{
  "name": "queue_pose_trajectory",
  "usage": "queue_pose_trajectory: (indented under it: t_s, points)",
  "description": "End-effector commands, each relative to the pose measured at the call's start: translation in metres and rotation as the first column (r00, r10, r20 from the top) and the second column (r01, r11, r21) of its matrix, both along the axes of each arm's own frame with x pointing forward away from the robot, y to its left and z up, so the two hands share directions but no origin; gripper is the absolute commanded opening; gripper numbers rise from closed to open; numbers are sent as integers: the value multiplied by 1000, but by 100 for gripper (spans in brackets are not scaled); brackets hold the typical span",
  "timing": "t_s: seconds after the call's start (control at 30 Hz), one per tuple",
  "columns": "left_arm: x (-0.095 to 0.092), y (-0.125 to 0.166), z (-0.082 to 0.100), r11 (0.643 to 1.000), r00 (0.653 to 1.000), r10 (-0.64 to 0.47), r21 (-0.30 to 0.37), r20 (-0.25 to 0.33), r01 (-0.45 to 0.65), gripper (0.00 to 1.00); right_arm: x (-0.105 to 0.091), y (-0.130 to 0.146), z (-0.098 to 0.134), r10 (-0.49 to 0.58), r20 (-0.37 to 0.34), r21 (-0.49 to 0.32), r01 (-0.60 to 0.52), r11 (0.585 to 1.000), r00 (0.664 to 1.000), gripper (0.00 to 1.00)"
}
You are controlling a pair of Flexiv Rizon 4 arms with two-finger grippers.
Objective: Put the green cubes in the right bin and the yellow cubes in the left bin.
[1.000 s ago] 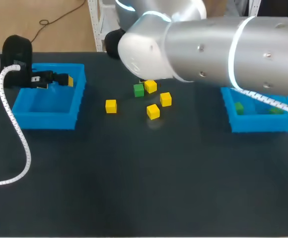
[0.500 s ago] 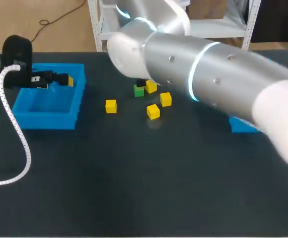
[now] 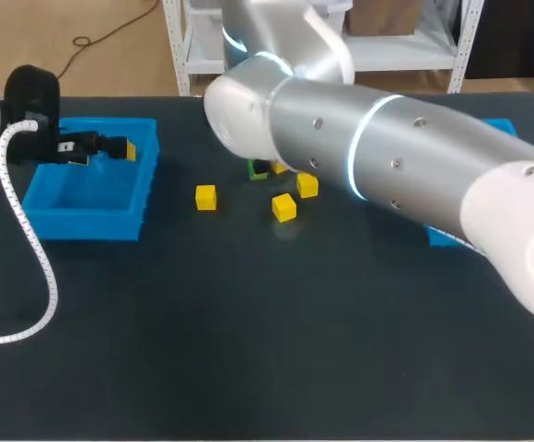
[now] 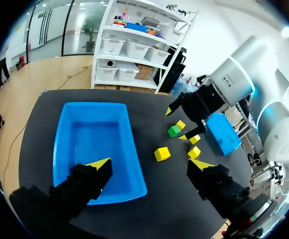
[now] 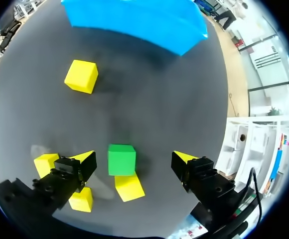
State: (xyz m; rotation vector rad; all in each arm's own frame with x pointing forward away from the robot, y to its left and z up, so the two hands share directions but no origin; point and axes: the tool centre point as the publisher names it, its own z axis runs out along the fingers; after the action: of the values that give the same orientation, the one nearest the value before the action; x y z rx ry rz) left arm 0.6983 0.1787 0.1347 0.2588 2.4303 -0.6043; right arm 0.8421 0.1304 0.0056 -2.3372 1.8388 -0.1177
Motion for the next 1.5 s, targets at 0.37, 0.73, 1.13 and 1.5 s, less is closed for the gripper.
queue_pose_trajectory:
  t_s: [0.37, 0.73, 1.13, 1.5]
  points:
    - [1, -1, 1, 1000, 1000, 3, 6, -4, -3, 100, 12, 2, -27, -18, -287, -55, 2, 998, 958, 0]
    - [1, -1, 1, 1000, 1000, 3, 6, -4, -3, 100, 12, 4, -18, -15, -265, -28, 8, 1000, 964, 0]
    - [1, -1, 1, 1000, 1000, 3, 6, -4, -3, 100, 33, -44, 55, -288, -54, 335, 289, 897, 956, 0]
    - [1, -1, 1, 1000, 1000, 3, 6, -4, -3, 100, -12, -173, 98, -623, -41, 645, 497, 581, 781, 0]
